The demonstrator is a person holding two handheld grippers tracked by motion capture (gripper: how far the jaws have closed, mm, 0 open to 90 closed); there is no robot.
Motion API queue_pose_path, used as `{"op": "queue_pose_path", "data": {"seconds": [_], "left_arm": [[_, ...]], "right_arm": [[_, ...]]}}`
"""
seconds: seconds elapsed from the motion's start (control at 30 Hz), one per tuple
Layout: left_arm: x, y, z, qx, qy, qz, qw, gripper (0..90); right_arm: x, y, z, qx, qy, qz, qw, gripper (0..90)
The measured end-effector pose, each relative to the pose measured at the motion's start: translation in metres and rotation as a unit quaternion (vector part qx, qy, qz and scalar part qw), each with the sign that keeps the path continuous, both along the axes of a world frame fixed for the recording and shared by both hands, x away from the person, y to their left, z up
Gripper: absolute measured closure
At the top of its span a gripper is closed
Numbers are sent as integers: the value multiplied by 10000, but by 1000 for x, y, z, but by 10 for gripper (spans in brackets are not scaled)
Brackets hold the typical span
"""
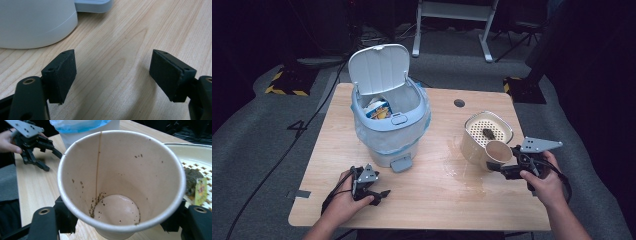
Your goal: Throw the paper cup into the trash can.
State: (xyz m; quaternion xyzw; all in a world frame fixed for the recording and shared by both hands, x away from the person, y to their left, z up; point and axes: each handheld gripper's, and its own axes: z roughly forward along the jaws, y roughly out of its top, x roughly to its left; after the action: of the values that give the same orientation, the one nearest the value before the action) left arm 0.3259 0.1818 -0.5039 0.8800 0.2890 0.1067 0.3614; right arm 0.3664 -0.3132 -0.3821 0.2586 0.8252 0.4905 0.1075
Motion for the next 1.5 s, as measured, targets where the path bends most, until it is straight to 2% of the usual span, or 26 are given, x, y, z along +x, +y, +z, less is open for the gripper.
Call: {"op": "queue_pose_path", "data": {"seconds": [0.1,0.33,0.67,1.1,1.5], "left_arm": [[0,0,0,1,-1,-1,10000,220],[0,0,0,-2,1,11,10000,220],[0,0,0,-2,-1,4,10000,218],[0,0,0,0,-2,4,10000,217],[1,-1,0,7,6,58,10000,209]], "right_arm": [[4,2,3,124,91,50,9999,311],[15,10,18,175,76,161,9997,310],[34,26,44,63,-50,304,9995,307],[65,61,82,-90,-274,476,9985,303],[85,101,110,-58,-478,493,9976,302]]}}
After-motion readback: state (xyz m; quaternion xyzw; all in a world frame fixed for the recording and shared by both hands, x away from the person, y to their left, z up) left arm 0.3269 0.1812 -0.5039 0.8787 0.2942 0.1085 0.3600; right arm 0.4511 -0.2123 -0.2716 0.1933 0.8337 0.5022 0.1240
